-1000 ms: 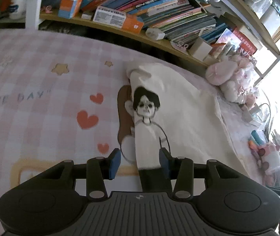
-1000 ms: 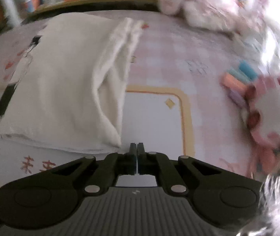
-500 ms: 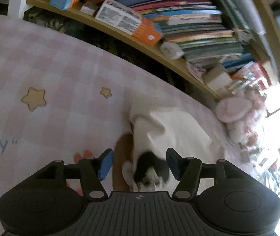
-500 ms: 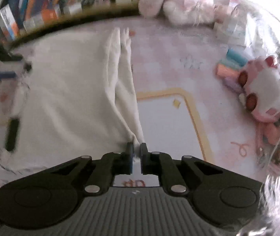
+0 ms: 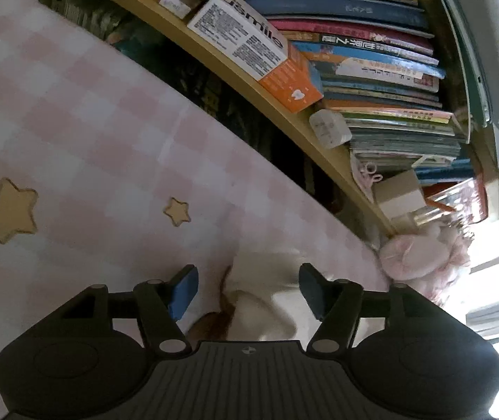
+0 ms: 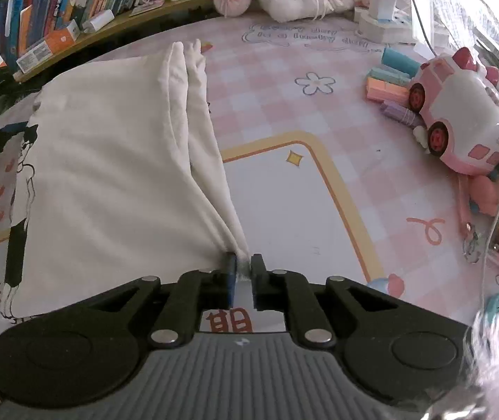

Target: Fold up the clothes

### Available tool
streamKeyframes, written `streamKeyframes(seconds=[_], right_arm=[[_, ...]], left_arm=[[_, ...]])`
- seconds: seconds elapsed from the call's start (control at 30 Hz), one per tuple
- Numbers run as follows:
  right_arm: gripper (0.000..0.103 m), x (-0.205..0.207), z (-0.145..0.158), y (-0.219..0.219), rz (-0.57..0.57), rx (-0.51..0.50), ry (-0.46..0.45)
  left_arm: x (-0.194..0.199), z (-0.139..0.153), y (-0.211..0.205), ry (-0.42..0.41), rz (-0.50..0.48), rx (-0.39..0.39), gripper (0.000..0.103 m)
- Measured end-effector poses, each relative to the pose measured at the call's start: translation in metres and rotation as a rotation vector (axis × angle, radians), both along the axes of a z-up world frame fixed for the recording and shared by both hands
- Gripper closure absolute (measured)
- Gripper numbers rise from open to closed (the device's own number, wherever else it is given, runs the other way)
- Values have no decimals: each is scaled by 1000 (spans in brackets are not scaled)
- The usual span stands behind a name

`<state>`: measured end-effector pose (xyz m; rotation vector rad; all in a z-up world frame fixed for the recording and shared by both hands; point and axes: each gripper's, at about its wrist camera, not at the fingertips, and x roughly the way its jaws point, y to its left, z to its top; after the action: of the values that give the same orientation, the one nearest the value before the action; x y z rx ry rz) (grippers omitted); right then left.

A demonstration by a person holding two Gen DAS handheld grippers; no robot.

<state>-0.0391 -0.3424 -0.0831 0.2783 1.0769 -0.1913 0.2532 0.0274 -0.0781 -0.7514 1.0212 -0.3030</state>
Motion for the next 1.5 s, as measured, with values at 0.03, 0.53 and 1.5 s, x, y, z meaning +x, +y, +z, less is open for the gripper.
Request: streamKeyframes(seconds=[0.03,0.53,1.5], right_arm=[[94,0,0,-1,1,1,-1],[91,24,-2,6,109,30,-8],[81,-7,29,-4,238,82,-67]], left_arm=[[-1,0,-4,-10,-8,3,44],[22,33,14,-82,-3,256,84],[-282,40,-12,-106,-68,475,44]])
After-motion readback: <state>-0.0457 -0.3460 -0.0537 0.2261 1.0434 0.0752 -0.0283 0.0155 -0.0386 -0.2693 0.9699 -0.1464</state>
